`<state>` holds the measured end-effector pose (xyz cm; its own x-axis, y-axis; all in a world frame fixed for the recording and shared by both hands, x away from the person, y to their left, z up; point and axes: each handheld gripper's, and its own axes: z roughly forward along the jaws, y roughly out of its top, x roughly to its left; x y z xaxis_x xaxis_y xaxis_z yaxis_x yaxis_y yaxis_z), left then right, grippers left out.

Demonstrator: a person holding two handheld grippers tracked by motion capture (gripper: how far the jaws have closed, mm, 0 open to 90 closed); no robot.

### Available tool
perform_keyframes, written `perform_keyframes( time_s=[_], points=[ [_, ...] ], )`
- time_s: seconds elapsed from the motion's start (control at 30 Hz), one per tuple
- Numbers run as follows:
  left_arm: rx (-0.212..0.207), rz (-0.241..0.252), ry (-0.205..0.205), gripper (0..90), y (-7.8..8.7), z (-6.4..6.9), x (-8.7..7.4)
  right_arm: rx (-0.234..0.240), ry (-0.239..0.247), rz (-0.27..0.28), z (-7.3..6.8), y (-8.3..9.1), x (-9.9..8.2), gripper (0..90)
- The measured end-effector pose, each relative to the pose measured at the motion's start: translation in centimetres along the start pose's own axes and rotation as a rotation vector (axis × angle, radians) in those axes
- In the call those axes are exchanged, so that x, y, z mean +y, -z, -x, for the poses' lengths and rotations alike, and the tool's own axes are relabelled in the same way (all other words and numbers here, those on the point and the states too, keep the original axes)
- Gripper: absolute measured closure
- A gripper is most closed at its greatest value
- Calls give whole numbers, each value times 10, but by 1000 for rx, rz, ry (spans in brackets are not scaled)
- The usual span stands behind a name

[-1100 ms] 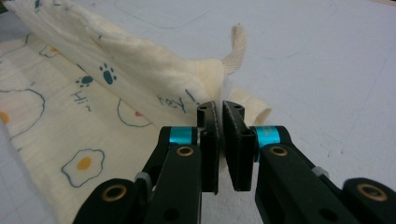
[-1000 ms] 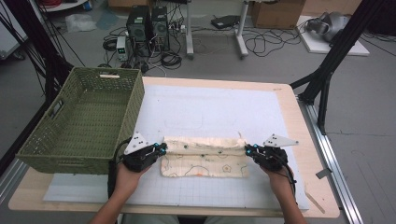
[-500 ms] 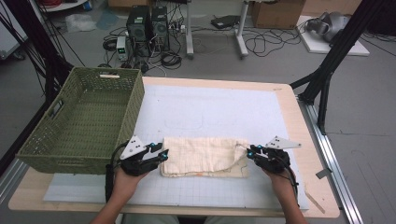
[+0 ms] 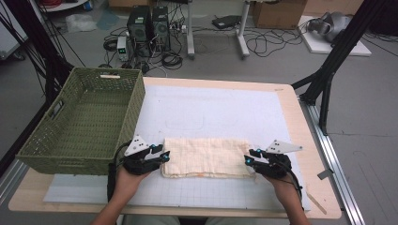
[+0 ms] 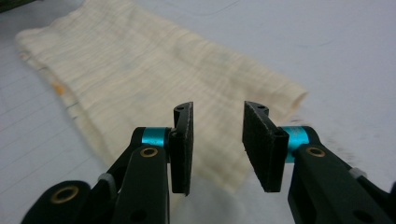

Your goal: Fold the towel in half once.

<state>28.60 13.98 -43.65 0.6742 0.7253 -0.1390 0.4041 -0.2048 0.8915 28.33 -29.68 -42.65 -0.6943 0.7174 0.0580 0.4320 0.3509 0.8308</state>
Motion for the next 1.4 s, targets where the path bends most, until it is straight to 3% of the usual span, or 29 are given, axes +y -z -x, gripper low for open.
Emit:
perform_keyframes(
  time_s=[0.17, 0.27, 0.7, 0.83, 1.0, 1.07, 1.23, 1.4],
  points=[
    [-22, -44, -19, 550, -2, 2, -3, 88, 17, -49, -12, -4, -7, 628],
    [-28, -65, -25, 547, -4, 3, -4, 90, 27, -72, -17, -5, -9, 628],
    [-42, -144, -74, 587, 2, 18, -15, 60, 34, -65, -22, -4, -10, 603],
    [-48, -166, -116, 654, 2, 25, -18, 57, 39, -65, -28, -2, -11, 602],
    [-30, -197, -191, 862, -2, 32, -18, 50, 38, -75, -32, 0, -13, 602],
    [-35, -185, -186, 872, -1, 32, -17, 47, 33, -78, -33, 1, -13, 600],
    [-81, -106, -116, 871, 10, 27, -10, 45, 31, -76, -31, 1, -14, 599],
    [-82, -67, -60, 870, 18, 18, -8, 50, 37, -79, -29, 2, -13, 602]
  ],
)
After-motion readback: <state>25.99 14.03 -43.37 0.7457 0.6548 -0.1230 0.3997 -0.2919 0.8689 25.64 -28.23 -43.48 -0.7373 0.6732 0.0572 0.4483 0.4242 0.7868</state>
